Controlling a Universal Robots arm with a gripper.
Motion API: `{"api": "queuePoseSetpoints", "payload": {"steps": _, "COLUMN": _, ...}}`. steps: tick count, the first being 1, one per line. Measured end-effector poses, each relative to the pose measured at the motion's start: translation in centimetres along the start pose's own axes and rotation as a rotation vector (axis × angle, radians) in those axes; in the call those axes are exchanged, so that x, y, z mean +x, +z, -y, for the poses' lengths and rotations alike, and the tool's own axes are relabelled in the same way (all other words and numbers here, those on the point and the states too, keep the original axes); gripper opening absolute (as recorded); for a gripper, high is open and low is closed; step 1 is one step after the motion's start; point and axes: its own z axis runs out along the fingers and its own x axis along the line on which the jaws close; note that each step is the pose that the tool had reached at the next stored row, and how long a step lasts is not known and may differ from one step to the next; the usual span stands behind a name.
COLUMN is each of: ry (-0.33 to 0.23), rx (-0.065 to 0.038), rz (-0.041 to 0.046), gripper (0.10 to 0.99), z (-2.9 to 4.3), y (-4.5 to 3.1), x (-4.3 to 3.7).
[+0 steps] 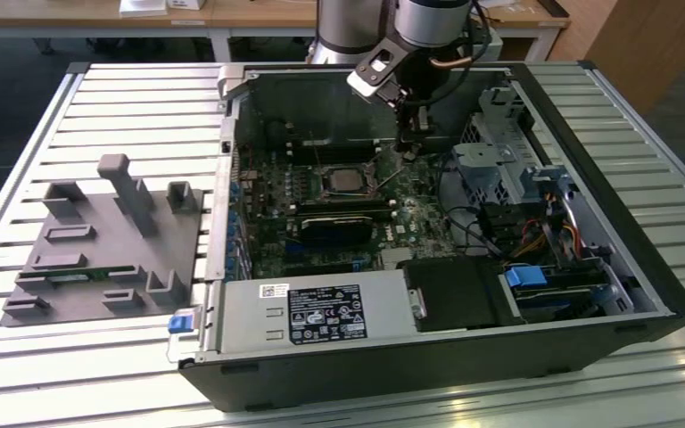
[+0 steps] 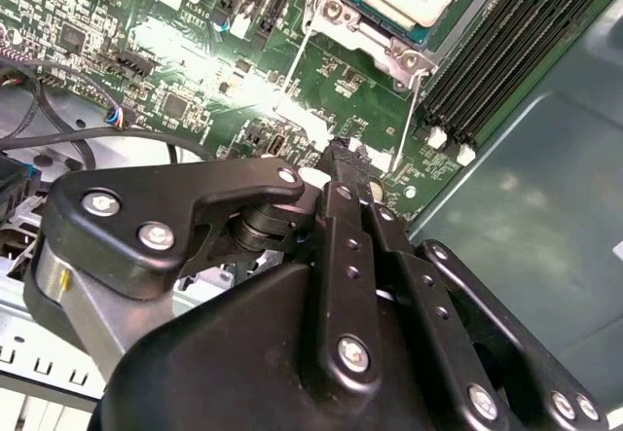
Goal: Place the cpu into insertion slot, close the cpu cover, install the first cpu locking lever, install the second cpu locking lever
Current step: 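Close the cpu cover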
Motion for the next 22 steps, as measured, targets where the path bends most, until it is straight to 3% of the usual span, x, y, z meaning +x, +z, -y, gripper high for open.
{"api": "queuePoseSetpoints", "payload": {"steps": 22, "ry": 0.017, "rx": 0.0, "rz": 0.0009, "gripper": 0.106, "z": -1.58, "y": 0.92, "x": 0.2}}
